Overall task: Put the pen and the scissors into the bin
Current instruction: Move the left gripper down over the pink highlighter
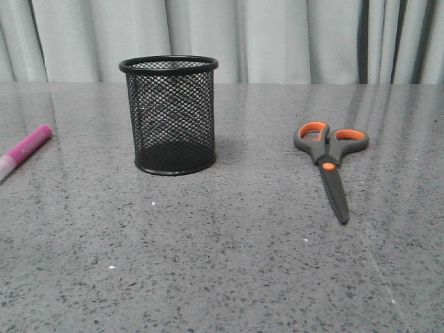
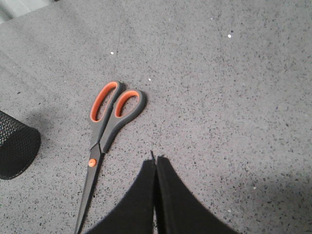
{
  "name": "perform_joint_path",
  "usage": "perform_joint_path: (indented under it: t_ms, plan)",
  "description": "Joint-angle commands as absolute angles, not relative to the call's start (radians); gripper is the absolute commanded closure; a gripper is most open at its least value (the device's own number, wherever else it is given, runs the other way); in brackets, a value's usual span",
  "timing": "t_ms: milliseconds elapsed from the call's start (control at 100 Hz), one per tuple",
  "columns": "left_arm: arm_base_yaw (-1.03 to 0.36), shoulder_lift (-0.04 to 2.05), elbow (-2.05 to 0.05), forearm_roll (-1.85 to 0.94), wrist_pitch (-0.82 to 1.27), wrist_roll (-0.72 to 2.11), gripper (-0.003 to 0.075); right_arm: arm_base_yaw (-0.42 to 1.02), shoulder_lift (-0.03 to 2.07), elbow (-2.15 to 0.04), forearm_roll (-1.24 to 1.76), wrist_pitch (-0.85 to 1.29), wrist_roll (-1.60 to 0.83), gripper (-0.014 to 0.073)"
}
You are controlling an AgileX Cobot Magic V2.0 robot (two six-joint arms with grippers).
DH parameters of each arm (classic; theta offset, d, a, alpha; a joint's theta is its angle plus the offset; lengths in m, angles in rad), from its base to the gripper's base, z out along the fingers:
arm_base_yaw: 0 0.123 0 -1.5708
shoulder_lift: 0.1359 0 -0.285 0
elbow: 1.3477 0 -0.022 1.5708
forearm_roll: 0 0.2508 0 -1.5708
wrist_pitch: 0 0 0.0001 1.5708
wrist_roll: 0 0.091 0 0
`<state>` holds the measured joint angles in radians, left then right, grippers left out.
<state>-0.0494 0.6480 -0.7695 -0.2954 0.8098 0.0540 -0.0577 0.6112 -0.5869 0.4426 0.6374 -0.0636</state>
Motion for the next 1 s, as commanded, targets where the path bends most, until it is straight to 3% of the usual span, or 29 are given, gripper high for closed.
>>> perform_joint_path:
  t_ms: [0,190,260,380,570,690,990]
  plan:
    - [-0.055,0.693,-0.824,-0.308,0.784,0.055,0.0741,-0.057,0.62,-0.626,0.458,0.587,-0.078,0.0604]
    - [-0.055,0.771,-0.842,-0.336,0.776,0.124,0.074,-0.057,0.62,-0.626,0.466,0.593,-0.078,0.0316]
    - [-0.055,0.8,-0.842,-0.348,0.77,0.157,0.0739,-0.057,0.62,-0.626,0.468,0.593,-0.078,0.0248]
    - [-0.055,0.849,-0.842,-0.406,0.76,0.196,0.069,-0.057,0.62,-0.626,0.467,0.591,-0.078,0.0244]
    - [-0.055,0.933,-0.847,-0.484,0.778,0.263,0.0455,-0.057,0.62,-0.626,0.467,0.587,-0.078,0.0244]
    - [-0.055,0.976,-0.863,-0.486,0.779,0.273,0.0356,-0.057,0.62,-0.626,0.467,0.579,-0.078,0.0244]
    - [-0.055,1.093,-0.965,-0.497,0.838,0.298,0.0333,-0.057,0.62,-0.626,0.467,0.564,-0.078,0.0244]
